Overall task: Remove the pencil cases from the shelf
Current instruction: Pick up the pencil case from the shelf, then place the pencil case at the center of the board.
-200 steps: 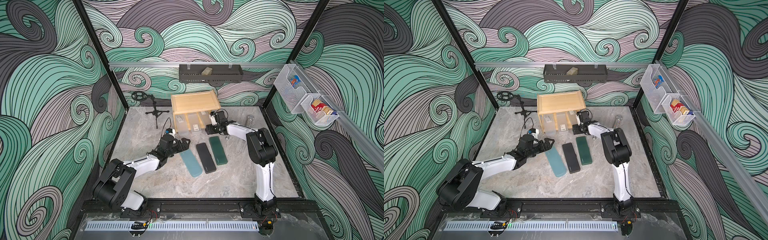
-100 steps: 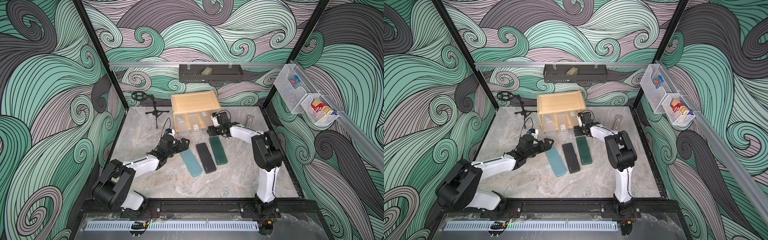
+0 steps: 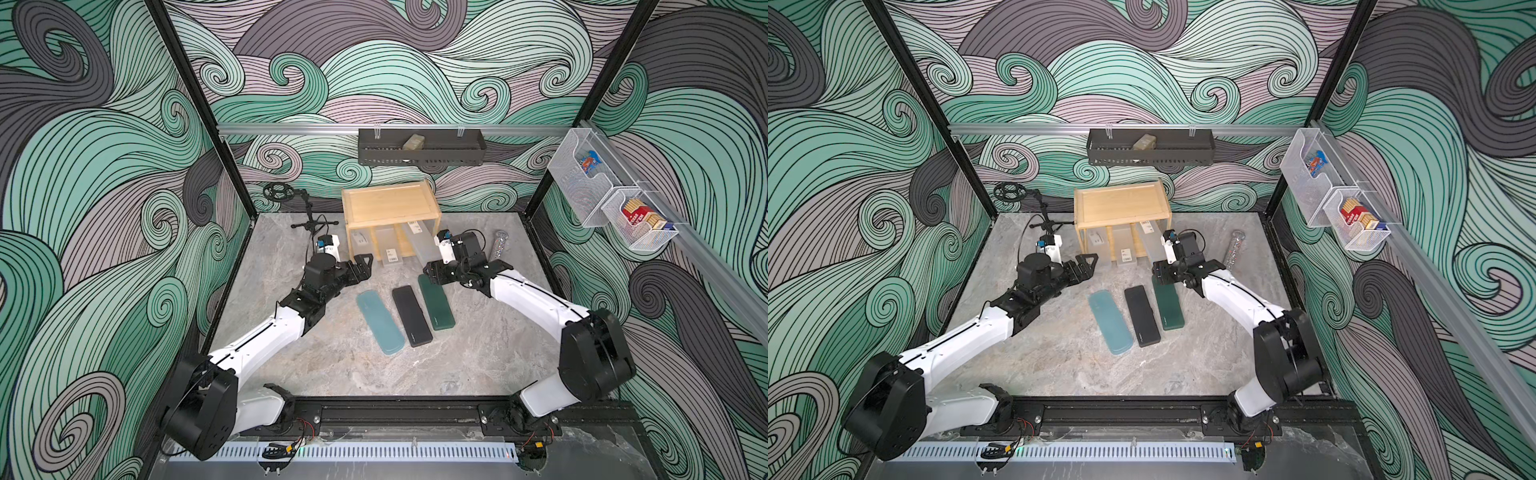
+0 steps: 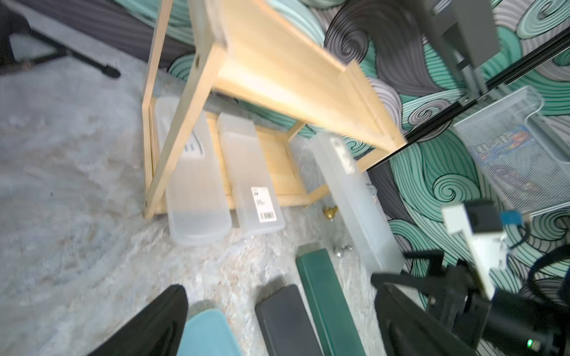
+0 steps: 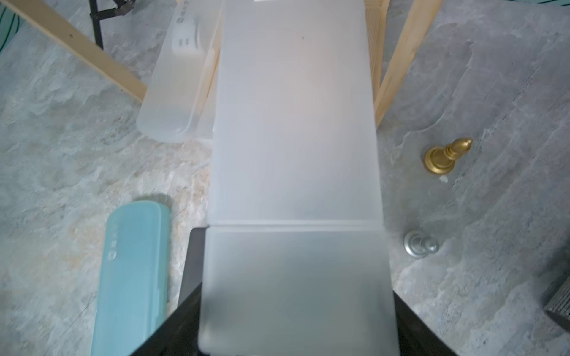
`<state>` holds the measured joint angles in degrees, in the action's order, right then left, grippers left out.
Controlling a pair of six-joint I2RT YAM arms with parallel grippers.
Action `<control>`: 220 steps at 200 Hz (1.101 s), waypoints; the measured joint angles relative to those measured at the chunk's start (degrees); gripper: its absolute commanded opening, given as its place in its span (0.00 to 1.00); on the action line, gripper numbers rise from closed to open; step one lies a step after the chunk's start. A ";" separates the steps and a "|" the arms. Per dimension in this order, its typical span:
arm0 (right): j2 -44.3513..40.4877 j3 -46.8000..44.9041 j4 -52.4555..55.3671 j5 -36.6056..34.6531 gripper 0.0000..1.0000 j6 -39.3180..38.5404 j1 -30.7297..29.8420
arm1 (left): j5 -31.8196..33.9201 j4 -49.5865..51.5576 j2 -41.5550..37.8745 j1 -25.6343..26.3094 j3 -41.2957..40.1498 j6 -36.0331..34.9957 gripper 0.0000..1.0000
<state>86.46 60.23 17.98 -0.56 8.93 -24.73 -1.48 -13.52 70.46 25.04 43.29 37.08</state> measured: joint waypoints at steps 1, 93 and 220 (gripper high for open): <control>-0.22 -0.13 0.09 -0.04 0.71 0.02 -0.11 | 0.00 0.09 -0.07 -0.04 0.15 -0.11 0.99; -22.25 -10.91 6.88 -2.05 0.73 14.12 -27.80 | 0.07 10.69 -7.65 -12.24 5.33 -5.44 0.99; 10.25 2.23 -2.97 -0.17 0.76 16.90 -38.32 | -4.39 13.27 -10.14 -21.66 0.00 -5.84 0.99</control>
<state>96.71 62.46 15.00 -0.73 25.82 -63.05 -5.87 -0.25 60.31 3.38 43.29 31.24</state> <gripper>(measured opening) 0.757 0.986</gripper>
